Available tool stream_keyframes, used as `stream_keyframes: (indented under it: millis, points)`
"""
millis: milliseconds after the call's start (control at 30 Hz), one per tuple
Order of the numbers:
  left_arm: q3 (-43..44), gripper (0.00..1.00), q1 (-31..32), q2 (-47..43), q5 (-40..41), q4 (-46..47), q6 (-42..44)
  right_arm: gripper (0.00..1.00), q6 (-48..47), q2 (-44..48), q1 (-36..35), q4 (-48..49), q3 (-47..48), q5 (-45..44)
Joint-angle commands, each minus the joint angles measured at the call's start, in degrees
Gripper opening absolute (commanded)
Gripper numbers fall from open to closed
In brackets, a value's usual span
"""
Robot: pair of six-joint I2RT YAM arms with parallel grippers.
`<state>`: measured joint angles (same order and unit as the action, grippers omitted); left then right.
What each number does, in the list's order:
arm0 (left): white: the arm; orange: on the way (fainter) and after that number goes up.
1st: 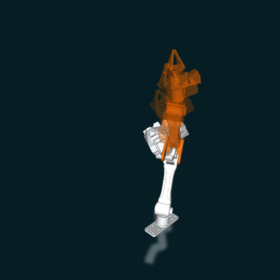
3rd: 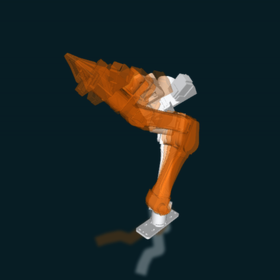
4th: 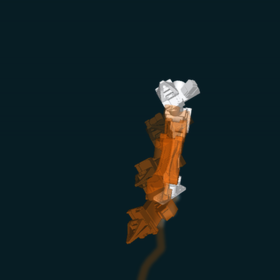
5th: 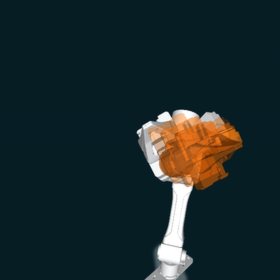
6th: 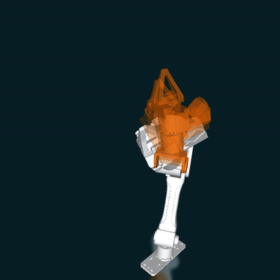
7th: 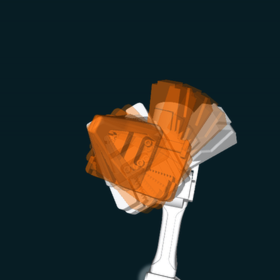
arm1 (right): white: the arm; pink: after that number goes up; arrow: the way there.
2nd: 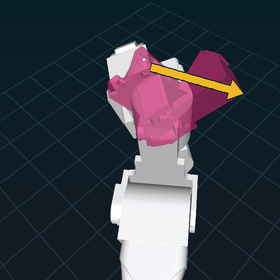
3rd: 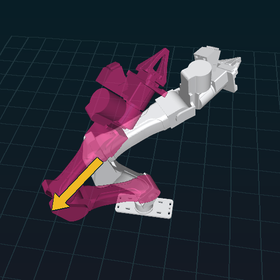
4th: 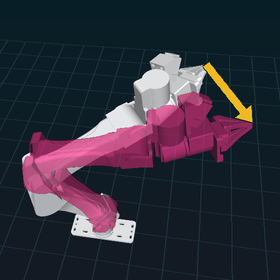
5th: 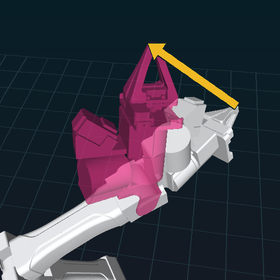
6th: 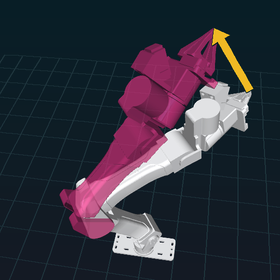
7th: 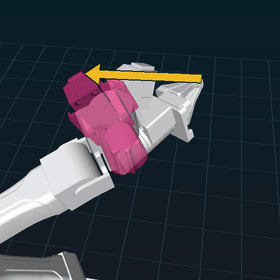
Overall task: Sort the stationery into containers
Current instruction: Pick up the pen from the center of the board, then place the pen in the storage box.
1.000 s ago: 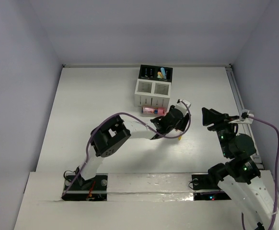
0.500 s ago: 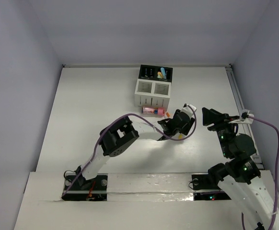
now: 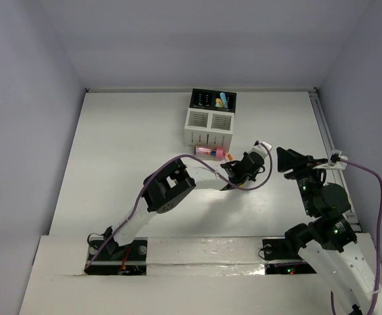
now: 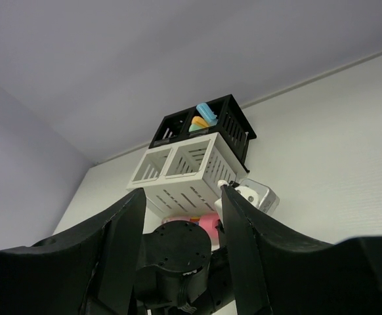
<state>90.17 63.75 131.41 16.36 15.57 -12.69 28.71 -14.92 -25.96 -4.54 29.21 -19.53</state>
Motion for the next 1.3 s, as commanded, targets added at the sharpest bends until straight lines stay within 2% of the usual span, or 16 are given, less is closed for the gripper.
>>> stream_keyframes:
  millis: [0,33,167,433,600,833,1100,1267]
  points:
    - [0.9,0.04,0.8,0.9,-0.5,-2.2,-0.4,0.56,-0.7,0.2,-0.2,1.5,1.5,-0.5]
    - [0.7,0.00,0.8,0.6,-0.7,-2.0,-0.6,0.56,-0.7,0.2,-0.2,1.5,1.5,-0.5]
    - [-1.1,0.00,0.8,-1.8,-2.2,-0.2,-1.5,0.56,-0.6,0.2,-0.2,1.5,1.5,-0.7]
    - [-7.7,0.00,0.2,-12.2,-6.3,13.2,-6.0,0.56,-0.8,0.8,-0.2,1.1,1.4,-1.6]
    - [-14.0,0.00,-5.0,-20.8,-13.5,23.8,-10.9,0.56,-0.7,1.1,-0.2,1.4,0.9,-1.7]
    - [-17.7,0.00,-14.9,-28.1,-18.1,31.1,-13.4,0.56,-0.6,0.7,-0.2,1.7,0.5,-1.3]
    - [-9.3,0.00,-23.2,-24.7,-20.1,32.4,-12.3,0.56,-0.6,-2.2,-0.2,2.3,0.1,0.1]
    - [-6.1,0.00,-24.9,-20.5,-20.4,34.1,-10.7,0.56,-0.6,-2.7,-0.2,3.1,-0.2,0.6]
